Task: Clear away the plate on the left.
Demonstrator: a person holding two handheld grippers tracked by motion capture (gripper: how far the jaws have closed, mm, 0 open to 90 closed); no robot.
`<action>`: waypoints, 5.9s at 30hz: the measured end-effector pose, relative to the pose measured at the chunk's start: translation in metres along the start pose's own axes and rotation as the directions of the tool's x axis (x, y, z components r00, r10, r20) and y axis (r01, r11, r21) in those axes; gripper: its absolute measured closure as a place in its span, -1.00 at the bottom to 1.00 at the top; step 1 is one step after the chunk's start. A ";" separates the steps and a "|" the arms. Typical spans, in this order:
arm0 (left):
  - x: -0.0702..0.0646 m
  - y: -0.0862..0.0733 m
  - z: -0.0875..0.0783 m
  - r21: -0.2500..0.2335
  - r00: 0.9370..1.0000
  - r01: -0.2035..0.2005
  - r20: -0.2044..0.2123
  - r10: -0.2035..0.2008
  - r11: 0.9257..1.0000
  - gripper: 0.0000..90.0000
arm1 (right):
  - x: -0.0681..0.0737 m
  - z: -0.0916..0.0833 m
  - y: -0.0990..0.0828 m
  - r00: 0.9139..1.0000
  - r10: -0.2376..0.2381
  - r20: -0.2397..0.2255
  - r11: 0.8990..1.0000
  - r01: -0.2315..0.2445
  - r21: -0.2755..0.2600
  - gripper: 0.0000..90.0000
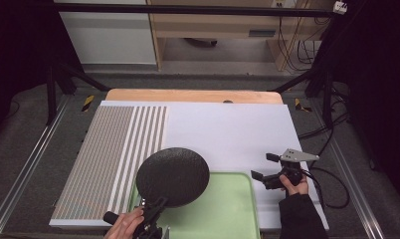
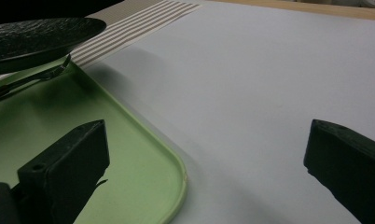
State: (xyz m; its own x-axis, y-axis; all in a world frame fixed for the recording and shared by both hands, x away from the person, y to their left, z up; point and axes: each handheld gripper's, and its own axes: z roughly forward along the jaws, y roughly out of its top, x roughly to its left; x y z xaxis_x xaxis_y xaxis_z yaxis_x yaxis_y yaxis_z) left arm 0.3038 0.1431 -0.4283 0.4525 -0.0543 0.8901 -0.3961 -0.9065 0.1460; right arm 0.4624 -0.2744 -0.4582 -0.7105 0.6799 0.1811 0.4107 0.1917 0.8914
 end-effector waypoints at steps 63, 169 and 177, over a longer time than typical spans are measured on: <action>-0.019 0.045 -0.013 -0.103 0.987 -0.005 0.162 0.022 0.995 0.85 | 0.000 0.000 0.000 1.000 0.001 0.001 1.000 -0.001 -0.001 -0.99; -0.004 0.020 0.014 -0.014 0.713 0.564 0.513 -0.478 0.826 -0.77 | 0.000 0.001 0.000 1.000 -0.002 0.000 1.000 0.002 0.001 -0.99; 0.014 -0.012 0.018 0.052 0.606 0.690 0.505 -0.615 0.722 -0.90 | 0.000 0.001 0.000 1.000 0.000 -0.001 1.000 0.000 0.002 -0.99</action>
State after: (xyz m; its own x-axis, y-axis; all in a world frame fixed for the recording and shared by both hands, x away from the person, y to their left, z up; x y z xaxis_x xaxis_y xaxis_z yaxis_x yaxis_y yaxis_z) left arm 0.3297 0.1457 -0.4257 0.9210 0.3134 0.2314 0.0679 -0.7139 0.6969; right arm 0.4624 -0.2737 -0.4587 -0.7109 0.6795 0.1815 0.4119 0.1929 0.8906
